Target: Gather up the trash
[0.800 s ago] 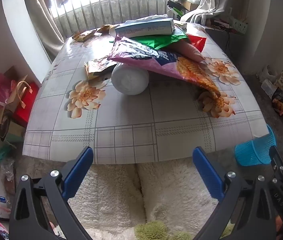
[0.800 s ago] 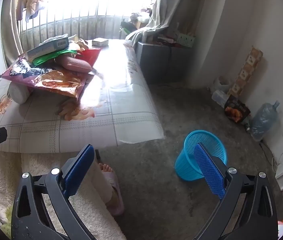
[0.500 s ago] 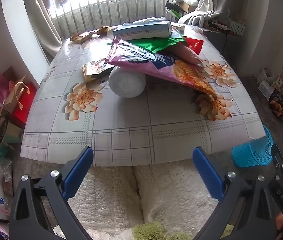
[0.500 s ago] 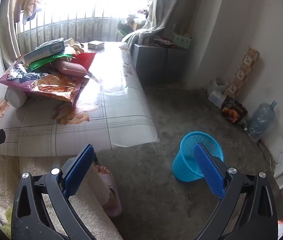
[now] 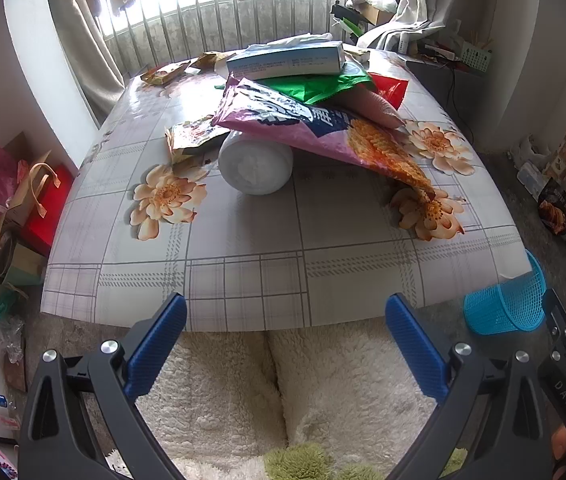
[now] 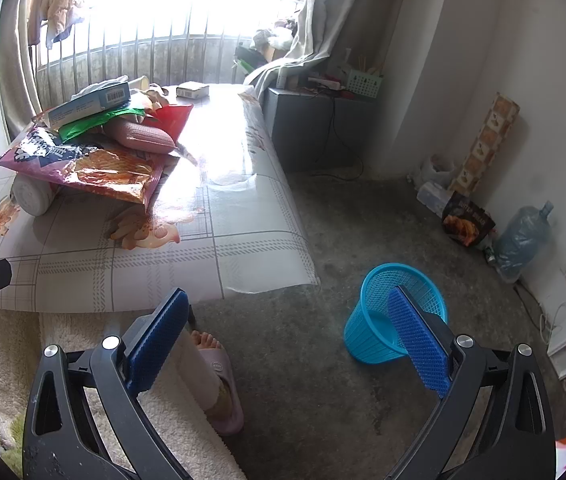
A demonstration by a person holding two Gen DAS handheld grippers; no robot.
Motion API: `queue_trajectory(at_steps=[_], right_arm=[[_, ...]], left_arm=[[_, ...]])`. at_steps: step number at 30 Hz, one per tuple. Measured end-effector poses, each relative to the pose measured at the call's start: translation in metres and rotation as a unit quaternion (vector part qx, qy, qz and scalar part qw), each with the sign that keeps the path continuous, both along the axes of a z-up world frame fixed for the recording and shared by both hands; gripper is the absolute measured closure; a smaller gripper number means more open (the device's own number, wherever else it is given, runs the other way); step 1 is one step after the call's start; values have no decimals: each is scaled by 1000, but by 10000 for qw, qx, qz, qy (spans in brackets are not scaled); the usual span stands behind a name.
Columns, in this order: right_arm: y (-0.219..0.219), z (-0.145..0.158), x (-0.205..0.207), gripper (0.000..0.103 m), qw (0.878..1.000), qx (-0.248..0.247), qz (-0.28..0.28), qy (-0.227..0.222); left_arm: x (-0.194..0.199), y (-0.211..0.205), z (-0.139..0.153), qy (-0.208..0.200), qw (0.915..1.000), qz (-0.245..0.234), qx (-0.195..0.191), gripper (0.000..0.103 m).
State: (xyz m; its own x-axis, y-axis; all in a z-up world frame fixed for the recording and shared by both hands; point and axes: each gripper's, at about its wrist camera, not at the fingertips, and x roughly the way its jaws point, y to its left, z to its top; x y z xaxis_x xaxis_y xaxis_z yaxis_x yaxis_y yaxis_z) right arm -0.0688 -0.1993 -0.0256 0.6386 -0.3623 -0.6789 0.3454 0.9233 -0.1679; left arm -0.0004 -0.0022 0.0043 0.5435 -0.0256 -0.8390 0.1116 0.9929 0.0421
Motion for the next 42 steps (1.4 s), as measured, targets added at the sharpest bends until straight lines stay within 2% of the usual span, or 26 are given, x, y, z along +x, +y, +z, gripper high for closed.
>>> queue_trajectory(at_steps=[42], right_arm=[[4,-1,2,8,10000,6,4,-11]], left_arm=[[-2,0,-4,25,10000,-16,12,6]])
